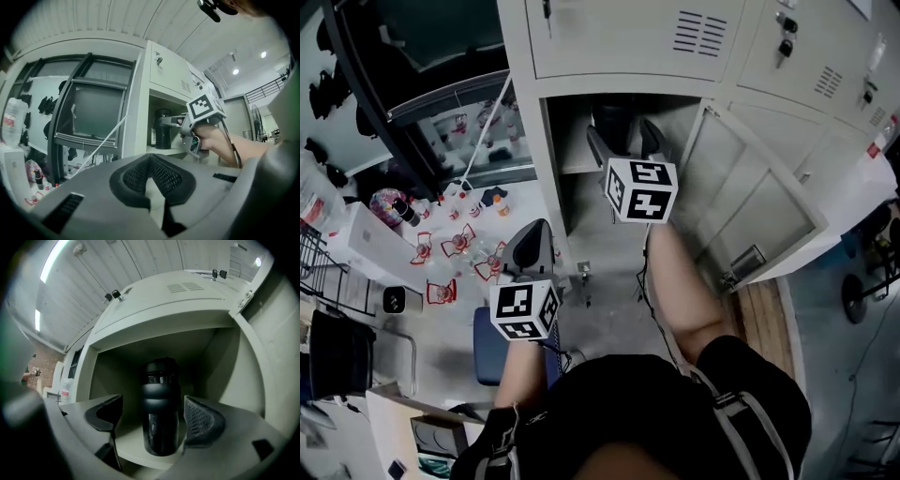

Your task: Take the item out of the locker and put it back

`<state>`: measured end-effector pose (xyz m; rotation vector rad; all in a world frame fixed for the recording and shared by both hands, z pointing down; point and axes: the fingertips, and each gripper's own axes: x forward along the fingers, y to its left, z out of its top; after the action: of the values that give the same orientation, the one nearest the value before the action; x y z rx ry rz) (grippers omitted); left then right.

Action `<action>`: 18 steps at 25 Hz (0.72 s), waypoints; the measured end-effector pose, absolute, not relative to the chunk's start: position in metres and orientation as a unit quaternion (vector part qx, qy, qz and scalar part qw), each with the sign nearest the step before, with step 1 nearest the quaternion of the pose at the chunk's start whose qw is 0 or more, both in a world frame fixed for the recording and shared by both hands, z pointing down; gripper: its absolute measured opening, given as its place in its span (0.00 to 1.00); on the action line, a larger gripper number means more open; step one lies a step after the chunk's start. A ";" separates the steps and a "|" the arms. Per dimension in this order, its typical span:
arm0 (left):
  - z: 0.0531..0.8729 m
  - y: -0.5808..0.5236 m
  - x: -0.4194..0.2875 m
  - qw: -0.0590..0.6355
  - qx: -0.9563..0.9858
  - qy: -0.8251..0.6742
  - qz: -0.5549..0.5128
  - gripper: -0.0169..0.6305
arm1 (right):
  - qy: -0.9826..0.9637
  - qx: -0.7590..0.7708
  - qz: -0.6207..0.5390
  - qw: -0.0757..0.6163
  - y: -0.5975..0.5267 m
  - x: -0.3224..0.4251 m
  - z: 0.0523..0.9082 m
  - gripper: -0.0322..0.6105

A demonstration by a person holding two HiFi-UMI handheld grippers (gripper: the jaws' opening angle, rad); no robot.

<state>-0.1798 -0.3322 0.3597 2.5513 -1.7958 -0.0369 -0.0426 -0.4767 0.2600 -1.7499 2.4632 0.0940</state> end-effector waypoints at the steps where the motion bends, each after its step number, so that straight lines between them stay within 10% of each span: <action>1: 0.360 -0.331 -0.182 0.010 0.817 -0.577 -0.012 0.05 | 0.814 -0.578 0.025 0.056 -0.484 -0.043 0.260 0.69; 18: 0.362 -0.334 -0.216 0.017 0.801 -0.598 -0.018 0.05 | 0.814 -0.578 -0.038 0.043 -0.544 -0.050 0.274 0.73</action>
<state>-0.2161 -0.3335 0.3621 2.4902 -1.8597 -0.0565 -0.0497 -0.5439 0.2736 -1.7664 2.4906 -0.1158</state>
